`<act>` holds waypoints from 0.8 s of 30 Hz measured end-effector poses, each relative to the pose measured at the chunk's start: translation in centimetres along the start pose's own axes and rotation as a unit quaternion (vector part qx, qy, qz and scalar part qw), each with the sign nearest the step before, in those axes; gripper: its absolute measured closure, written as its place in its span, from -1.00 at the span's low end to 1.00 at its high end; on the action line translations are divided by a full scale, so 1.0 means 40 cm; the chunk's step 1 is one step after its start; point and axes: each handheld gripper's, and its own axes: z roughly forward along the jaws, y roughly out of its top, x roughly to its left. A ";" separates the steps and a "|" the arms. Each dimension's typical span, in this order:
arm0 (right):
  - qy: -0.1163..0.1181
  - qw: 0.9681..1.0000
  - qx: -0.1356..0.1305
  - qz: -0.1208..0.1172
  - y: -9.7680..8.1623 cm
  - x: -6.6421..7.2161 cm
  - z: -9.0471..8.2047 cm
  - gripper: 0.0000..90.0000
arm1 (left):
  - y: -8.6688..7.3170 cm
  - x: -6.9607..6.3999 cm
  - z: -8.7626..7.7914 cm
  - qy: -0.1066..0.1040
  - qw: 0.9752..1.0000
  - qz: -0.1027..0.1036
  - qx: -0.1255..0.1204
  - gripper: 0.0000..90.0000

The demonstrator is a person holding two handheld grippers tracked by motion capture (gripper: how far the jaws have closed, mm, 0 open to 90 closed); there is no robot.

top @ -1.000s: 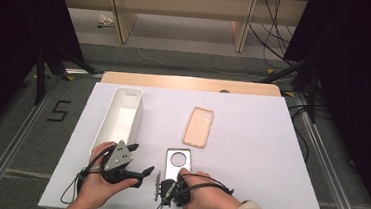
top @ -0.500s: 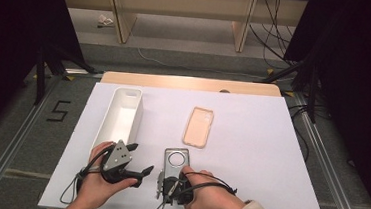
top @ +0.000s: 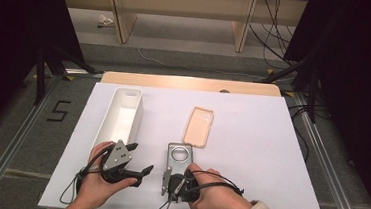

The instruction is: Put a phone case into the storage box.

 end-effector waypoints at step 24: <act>-0.102 0.989 -0.101 0.027 -0.089 -0.011 -0.047 0.98 | 0.098 0.015 0.066 -0.044 0.997 -0.070 0.001 -0.51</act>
